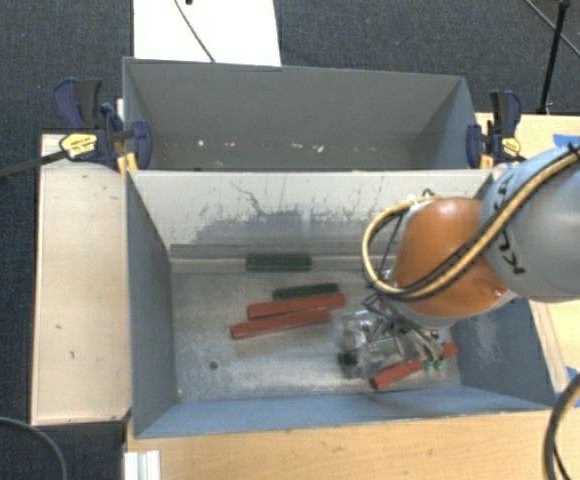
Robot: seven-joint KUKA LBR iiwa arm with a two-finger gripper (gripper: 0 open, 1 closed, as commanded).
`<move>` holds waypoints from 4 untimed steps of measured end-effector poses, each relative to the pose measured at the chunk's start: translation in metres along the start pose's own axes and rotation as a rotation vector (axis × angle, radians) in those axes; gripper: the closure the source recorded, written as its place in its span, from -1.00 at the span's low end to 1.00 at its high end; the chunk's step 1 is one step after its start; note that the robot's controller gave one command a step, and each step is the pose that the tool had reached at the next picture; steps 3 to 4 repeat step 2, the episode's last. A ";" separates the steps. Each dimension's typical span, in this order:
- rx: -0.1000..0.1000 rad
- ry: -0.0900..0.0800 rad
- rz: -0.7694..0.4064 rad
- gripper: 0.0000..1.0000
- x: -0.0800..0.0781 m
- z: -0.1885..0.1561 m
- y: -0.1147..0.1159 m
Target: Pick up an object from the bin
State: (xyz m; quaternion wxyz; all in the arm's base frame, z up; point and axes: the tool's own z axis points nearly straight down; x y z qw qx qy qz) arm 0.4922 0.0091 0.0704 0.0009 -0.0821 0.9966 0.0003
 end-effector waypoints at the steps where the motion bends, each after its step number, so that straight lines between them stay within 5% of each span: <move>1: 0.000 -0.010 -0.013 1.00 -0.027 -0.088 0.031; 2: 0.000 -0.008 -0.001 1.00 0.004 -0.193 0.068; 4: 0.000 -0.008 -0.001 1.00 0.004 -0.193 0.068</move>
Offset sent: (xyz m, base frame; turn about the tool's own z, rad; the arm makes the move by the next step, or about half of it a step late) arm 0.0185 0.0331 0.0826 -0.0097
